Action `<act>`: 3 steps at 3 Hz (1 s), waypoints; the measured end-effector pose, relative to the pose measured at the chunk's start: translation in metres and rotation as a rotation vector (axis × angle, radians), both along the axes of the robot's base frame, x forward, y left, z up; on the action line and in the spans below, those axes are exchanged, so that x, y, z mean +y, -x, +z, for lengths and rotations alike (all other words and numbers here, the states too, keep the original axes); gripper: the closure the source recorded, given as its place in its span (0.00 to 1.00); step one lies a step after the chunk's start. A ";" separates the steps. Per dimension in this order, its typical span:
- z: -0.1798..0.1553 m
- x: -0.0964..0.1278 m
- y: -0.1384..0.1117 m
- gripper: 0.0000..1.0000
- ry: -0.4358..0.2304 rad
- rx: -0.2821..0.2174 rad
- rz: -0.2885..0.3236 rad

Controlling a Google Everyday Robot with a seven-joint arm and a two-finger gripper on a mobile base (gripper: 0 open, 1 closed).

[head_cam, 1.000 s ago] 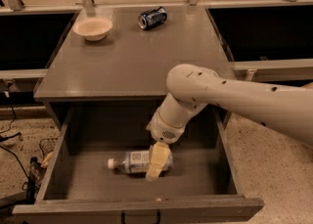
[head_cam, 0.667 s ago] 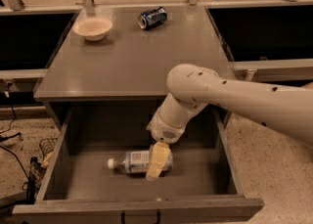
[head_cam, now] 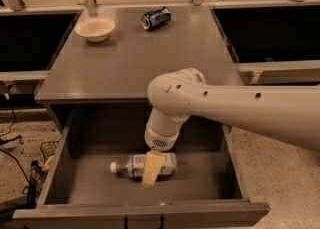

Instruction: Pick blue plastic bottle from top drawer and place on counter

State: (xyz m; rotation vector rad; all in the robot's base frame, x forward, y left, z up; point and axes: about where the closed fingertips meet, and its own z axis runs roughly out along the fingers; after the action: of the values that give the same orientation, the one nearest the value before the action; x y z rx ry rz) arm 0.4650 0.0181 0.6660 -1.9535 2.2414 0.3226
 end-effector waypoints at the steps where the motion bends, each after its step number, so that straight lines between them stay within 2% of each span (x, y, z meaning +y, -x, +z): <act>1: 0.000 -0.001 -0.001 0.00 -0.006 0.011 -0.031; 3: -0.016 0.011 0.006 0.00 -0.087 0.010 0.053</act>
Offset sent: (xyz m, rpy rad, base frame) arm -0.0016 0.0066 -0.0085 0.0978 0.0116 0.0583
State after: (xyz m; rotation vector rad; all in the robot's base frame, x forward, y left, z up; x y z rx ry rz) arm 0.4587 0.0291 0.6497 -1.9742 2.1460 0.4300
